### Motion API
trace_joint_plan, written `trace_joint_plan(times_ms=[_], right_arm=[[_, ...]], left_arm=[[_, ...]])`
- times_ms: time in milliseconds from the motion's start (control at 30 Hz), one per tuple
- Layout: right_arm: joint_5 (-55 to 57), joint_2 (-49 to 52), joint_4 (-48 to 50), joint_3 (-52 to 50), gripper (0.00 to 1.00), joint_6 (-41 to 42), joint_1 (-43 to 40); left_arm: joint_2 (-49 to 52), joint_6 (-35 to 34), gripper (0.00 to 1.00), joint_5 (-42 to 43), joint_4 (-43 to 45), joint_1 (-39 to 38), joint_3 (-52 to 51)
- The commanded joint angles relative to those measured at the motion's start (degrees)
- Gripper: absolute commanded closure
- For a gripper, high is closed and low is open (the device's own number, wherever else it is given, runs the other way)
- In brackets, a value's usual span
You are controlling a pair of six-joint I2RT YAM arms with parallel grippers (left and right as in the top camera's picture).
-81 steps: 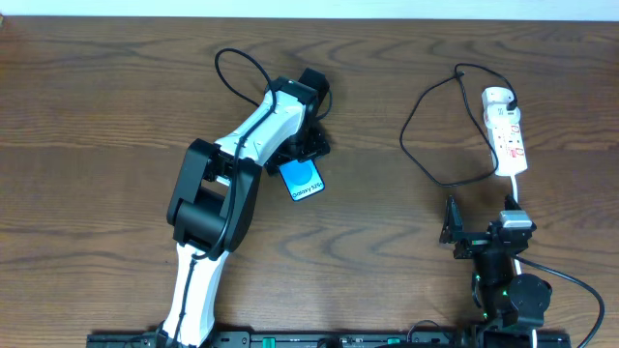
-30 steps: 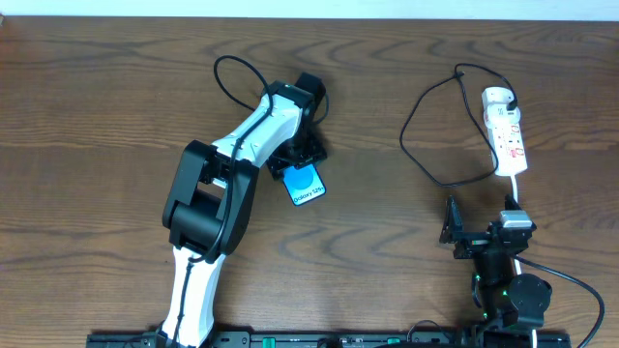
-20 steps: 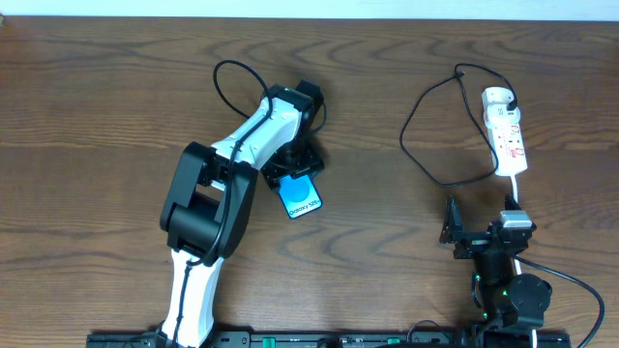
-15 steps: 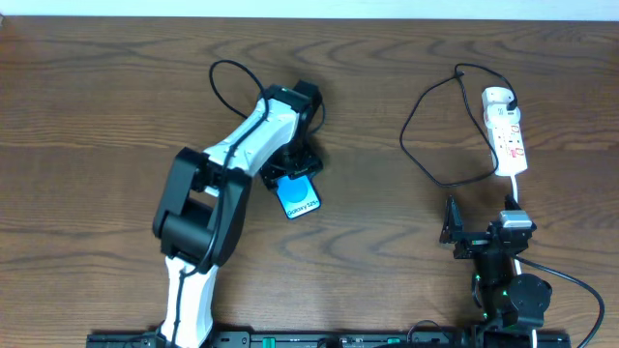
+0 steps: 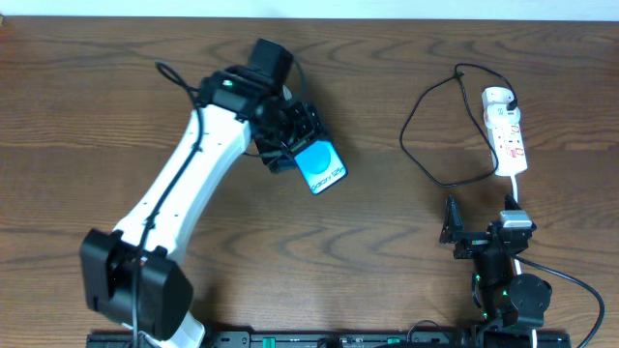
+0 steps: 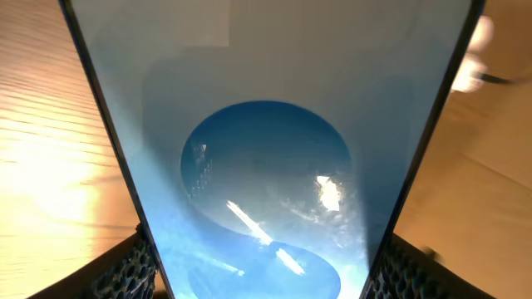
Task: Plug charger to phone and switch on socket
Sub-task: 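Lift the phone upright with the left gripper toward the center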
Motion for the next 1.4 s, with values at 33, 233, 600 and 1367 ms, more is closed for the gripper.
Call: trace_joint_plan(times_ms=[33, 233, 600, 1367], right_arm=[[0.46, -0.35, -0.24, -0.11, 0.01, -1.05, -0.15], [0.44, -0.35, -0.24, -0.11, 0.01, -1.05, -0.15], [0.44, -0.35, -0.24, -0.11, 0.01, -1.05, -0.15], [0.46, -0.35, -0.24, -0.11, 0.01, -1.05, -0.15]], left_arm=[[-2.03, 0.37, 0.27, 19.32, 4.9, 3.02, 0.59], [-1.27, 2.03, 0.27, 23.71, 7.37, 9.84, 0.59], [7.54, 4.63, 0.27, 32.39, 4.68, 7.8, 0.57], [10.19, 5.29, 0.27, 45.13, 2.16, 4.72, 0.59]])
